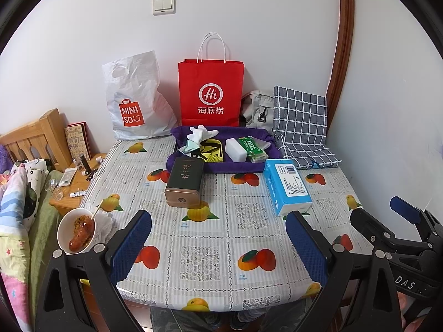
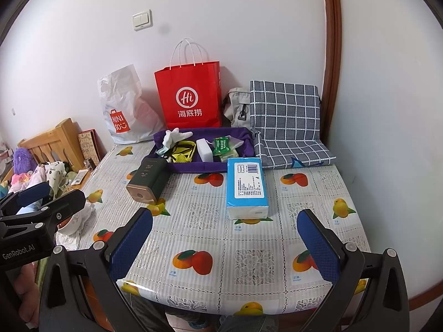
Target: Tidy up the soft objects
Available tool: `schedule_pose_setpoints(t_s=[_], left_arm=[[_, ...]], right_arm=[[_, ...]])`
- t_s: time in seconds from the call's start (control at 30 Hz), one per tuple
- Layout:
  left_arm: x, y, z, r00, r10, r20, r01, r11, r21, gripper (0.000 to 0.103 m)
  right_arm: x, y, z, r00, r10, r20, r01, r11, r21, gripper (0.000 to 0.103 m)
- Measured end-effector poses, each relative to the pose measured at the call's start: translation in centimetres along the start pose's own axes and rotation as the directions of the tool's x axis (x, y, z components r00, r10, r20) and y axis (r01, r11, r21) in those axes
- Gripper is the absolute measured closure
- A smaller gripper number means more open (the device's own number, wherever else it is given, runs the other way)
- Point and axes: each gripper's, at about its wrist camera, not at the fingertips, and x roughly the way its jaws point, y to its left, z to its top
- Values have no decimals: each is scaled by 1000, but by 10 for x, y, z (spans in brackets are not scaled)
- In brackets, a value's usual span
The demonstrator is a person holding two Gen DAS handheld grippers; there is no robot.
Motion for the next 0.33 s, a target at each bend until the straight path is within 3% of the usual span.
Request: schedule_pose_setpoints(t_s=[0.33], left_arm=[[0, 0, 3, 1000, -7, -5, 7, 1000, -4, 5]], right_arm=[[1, 1, -1, 1000, 0, 0, 0, 1000, -3, 0]])
